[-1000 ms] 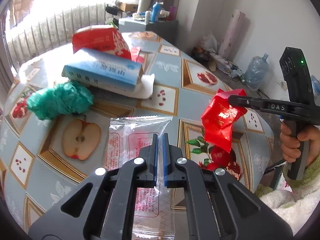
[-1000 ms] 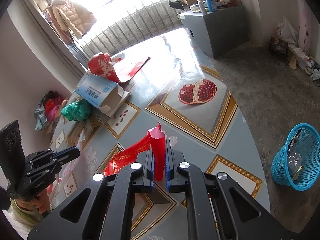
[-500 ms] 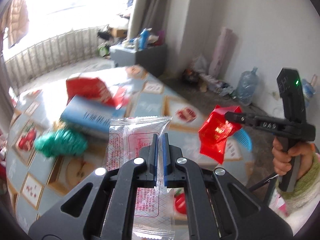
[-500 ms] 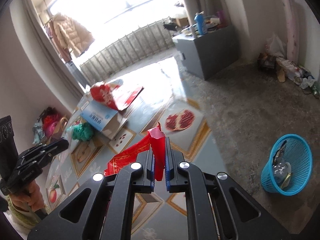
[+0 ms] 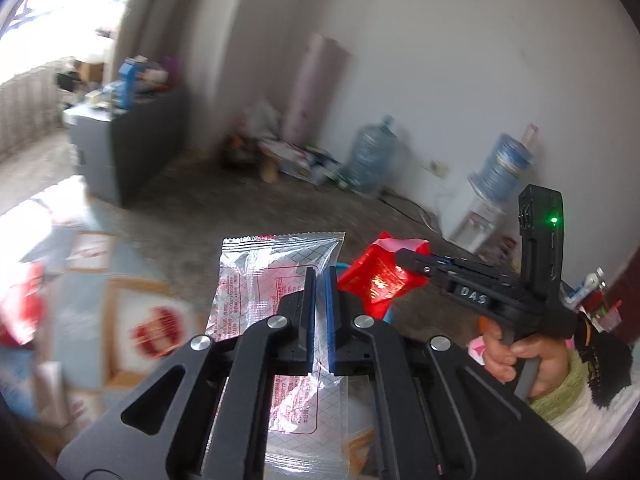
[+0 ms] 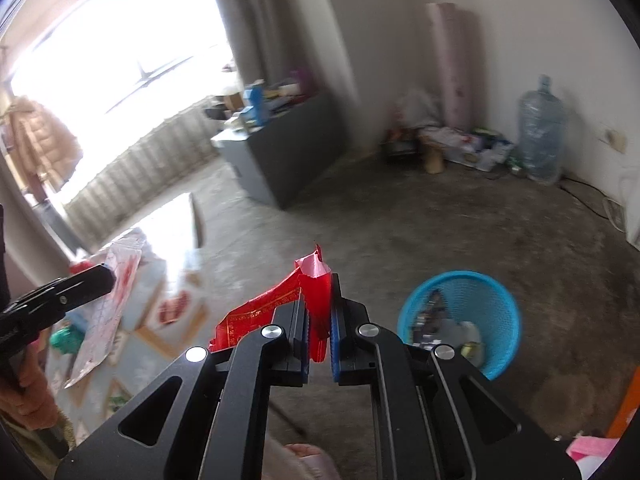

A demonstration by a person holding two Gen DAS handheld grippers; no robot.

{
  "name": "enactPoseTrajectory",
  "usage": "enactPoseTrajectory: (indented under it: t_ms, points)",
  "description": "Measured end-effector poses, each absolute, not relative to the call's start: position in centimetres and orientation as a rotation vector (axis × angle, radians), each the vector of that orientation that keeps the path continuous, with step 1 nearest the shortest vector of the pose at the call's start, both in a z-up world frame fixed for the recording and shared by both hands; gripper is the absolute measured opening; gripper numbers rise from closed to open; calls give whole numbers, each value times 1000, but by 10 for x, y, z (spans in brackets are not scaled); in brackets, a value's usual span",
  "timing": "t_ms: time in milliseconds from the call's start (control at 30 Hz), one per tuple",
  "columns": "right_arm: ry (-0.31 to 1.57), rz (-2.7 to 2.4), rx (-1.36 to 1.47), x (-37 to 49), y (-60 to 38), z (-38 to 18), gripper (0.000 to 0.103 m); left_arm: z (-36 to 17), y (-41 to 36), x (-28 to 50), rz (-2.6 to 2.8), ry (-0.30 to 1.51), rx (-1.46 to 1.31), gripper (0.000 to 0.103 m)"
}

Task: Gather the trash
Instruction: 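Carry the plastic packet and red wrapper over the wastebasket, then open both grippers to drop the packet and wrapper into the wastebasket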

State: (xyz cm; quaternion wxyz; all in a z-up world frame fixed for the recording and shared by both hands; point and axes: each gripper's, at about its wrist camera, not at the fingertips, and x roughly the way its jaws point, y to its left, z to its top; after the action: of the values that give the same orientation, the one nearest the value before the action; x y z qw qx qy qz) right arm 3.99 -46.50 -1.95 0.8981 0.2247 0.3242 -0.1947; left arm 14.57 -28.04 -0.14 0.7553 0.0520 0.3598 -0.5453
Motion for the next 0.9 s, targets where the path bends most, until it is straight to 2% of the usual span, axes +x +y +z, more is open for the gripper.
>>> enactPoseTrajectory:
  t_ms: [433,633,733,767,800,833,900]
  points:
    - [753,-746,792,-3,-600,-144,8,-87,-487,142,-1336,1049,239,4]
    - [791,-823,887,-1,-649,-197,8,-129,-564,127,-1396,1091,314,5]
    - [813,-854,924,-3,-667,-222,12,-147,-592,124,-1399,1103,333,6]
    - [832,-862,936,-4,-674,-234,15,-154,-600,122,-1400,1099,340,10]
    - [848,-861,951,-2,-679,-245,17,-158,-607,121,-1400,1104,349,19]
    - [865,-863,964,-4,-681,-252,28,-168,-615,121,-1386,1118,364,32]
    - [891,-889,984,-6,-684,-268,41,-173,-618,121,-1370,1129,358,35]
